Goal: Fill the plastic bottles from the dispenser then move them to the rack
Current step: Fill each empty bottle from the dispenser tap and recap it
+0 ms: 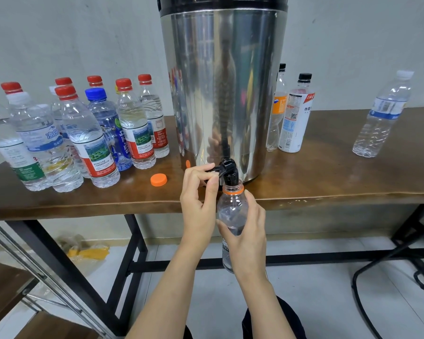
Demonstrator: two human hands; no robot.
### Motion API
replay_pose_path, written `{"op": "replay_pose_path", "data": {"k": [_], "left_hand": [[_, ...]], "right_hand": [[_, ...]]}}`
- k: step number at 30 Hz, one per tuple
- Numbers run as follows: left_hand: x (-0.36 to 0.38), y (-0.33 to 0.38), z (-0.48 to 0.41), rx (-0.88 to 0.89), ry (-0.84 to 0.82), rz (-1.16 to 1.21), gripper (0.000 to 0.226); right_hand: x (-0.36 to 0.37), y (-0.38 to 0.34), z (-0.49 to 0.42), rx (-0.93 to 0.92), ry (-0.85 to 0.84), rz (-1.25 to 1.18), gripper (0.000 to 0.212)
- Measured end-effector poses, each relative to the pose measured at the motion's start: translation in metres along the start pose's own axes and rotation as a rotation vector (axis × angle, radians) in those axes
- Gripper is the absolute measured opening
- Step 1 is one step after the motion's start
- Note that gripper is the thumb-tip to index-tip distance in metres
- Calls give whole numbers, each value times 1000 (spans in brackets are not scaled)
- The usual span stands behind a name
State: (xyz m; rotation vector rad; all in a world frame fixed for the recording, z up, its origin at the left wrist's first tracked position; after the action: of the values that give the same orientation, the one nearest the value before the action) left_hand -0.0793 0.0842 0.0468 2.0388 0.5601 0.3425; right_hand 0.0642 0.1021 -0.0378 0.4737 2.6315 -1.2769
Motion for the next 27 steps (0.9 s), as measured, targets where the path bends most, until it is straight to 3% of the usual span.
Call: {"op": "replay_pose_path", "data": {"k": [27], "left_hand": [[0, -1, -1, -15, -7, 0, 10]], "right_hand": [[0, 1, -1, 3, 3, -1, 85]]}}
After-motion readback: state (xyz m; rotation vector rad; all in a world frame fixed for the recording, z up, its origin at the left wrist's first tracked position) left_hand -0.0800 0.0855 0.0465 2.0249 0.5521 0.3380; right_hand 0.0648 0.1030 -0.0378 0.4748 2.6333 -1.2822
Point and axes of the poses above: each hand's wrist, its own z-axis away from the middle knuckle, its own x-axis out of the palm, y = z × x, the point moved 10 cm from there along -z, towards the middle knuckle, and after that the axes turned 13 degrees about -x, right-handed, at the moved point
